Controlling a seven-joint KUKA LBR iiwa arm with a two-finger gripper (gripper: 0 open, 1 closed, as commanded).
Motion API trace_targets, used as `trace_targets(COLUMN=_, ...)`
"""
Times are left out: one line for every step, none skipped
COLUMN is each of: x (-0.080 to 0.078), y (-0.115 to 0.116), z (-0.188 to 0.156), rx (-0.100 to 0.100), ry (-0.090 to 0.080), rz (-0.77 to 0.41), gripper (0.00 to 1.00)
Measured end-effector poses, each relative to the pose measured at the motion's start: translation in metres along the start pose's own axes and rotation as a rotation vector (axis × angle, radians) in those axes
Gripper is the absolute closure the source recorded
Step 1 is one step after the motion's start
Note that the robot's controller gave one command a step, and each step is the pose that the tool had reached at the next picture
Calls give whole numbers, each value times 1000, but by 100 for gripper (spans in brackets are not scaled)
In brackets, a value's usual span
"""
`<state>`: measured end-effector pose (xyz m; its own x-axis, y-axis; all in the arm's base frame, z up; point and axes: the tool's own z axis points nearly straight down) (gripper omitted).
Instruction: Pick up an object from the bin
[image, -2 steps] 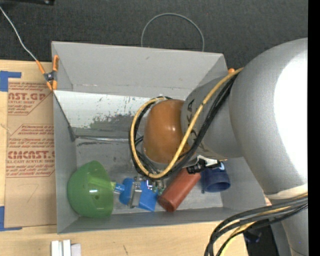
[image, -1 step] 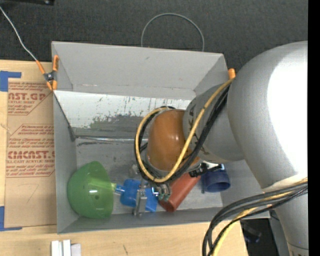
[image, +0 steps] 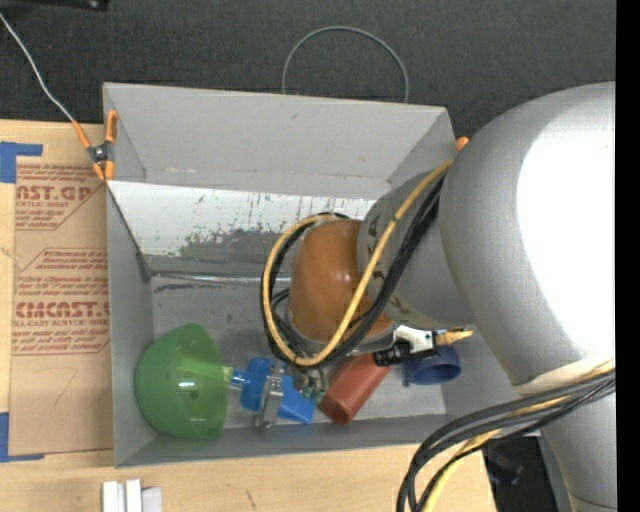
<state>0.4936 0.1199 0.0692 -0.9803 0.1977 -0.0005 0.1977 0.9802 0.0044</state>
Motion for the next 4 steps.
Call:
trace_targets(x=-5, y=-6, z=0, rx=0, ry=1, rz=-156, gripper=100)
trace_targets(x=-5, y=-6, z=0, rx=0, ry=1, rz=-156, gripper=100)
trace_targets(x=-5, y=-6, z=0, rx=-1, ry=1, rz=-156, gripper=100)
trace_targets(x=-5, y=-6, z=-3, rx=0, ry=4, rz=-155, gripper=100)
